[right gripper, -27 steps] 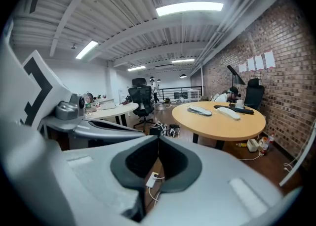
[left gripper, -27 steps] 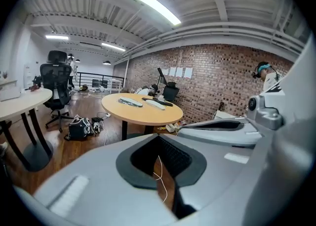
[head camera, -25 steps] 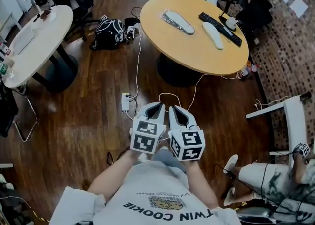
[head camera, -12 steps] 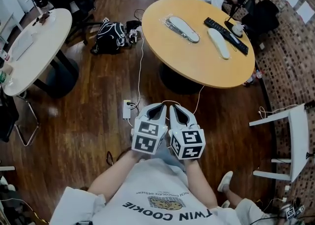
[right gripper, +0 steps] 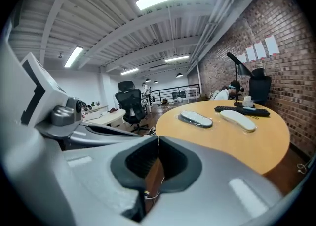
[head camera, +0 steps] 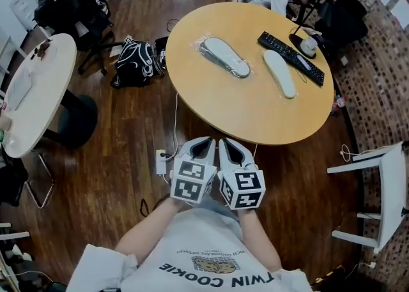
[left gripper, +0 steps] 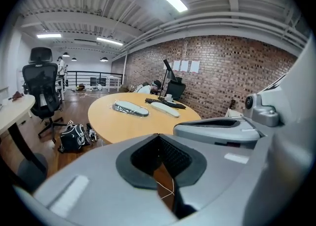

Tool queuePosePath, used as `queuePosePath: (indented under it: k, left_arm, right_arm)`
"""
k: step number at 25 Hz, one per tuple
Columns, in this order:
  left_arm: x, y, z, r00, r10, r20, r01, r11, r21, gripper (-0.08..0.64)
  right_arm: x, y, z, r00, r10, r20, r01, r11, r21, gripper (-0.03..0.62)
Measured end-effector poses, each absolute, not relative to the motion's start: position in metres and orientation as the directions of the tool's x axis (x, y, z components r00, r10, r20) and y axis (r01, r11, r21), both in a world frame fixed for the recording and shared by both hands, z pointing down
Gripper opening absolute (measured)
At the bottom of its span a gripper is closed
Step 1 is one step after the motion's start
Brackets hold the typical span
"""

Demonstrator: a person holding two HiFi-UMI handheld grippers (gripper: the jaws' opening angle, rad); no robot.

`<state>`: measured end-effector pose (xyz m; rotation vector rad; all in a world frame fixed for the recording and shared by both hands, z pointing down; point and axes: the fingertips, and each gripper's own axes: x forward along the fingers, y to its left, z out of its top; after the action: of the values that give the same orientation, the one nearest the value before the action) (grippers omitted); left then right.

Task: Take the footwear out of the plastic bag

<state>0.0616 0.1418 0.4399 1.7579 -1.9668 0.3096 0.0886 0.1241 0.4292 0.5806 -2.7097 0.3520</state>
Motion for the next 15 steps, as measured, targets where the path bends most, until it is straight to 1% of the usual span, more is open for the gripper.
queuePosePath:
  k: [7, 15]
  left_arm:
    - [0.035, 0.059, 0.434, -0.053, -0.868, 0.493, -0.983, 0.132, 0.125, 0.007]
    - [0.004, 0.007, 0.431, -0.051, -0.872, 0.488, -0.987, 0.117, 0.106, 0.006]
  right_arm:
    - [0.069, 0.04, 0.43, -0.854, -0.37, 0.366, -0.459, 0.867, -0.194, 0.003]
    - [0.04, -0.013, 0.43, -0.852, -0.379, 0.361, -0.472, 0.855, -0.216, 0.003]
